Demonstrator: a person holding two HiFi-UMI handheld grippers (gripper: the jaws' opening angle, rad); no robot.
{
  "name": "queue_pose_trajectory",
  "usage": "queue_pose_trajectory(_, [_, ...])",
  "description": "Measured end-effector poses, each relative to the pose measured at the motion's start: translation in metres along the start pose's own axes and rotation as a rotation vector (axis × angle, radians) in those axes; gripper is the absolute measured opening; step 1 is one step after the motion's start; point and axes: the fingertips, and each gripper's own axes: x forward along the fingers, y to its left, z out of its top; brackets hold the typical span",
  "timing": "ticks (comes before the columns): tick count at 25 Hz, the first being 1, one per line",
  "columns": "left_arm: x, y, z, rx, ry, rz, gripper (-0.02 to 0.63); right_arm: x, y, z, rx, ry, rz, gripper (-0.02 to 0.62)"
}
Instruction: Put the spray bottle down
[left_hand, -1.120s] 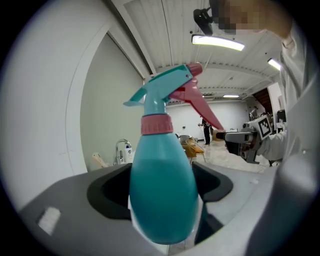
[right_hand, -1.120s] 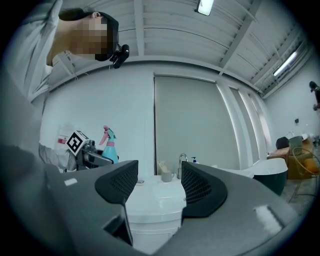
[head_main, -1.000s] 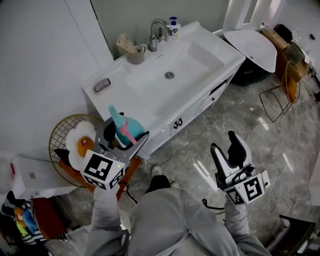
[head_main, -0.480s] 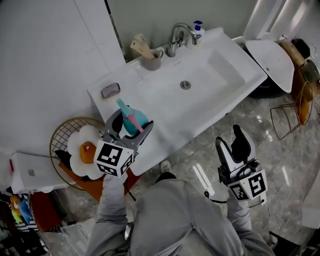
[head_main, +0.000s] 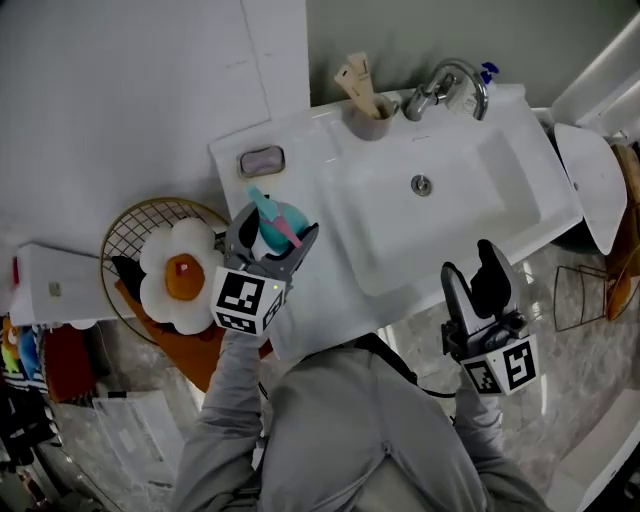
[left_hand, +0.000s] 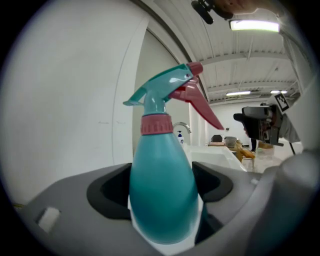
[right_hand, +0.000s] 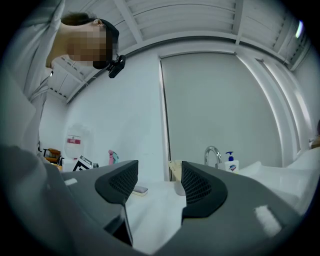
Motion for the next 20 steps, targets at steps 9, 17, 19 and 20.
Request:
queue_pose_trajectory(9, [0.018,0.017,-0.023,-0.03,0.003,0.134,0.419,0.086,0.001,-0.029,0.029,0.035,0.214,0.272])
queue_pose_trajectory(17, [0.032,0.04,-0.039,-0.062,-0.024,0.276,0.419,0.129,-0.004,-0.042,0.04,0.067,0.332,0.272])
queue_pose_trajectory(19, [0.039,0.043,-0.044,-0.065,-0.018,0.293,0.419,0.136,-0.007,-0.045,0.038,0.071,0.342,0.272])
queue_pose_trajectory(20, [0.042,0.045,-0.047,-0.064,-0.012,0.298,0.419,0.139,-0.009,-0.046,0.038,0.072,0.345,0.272])
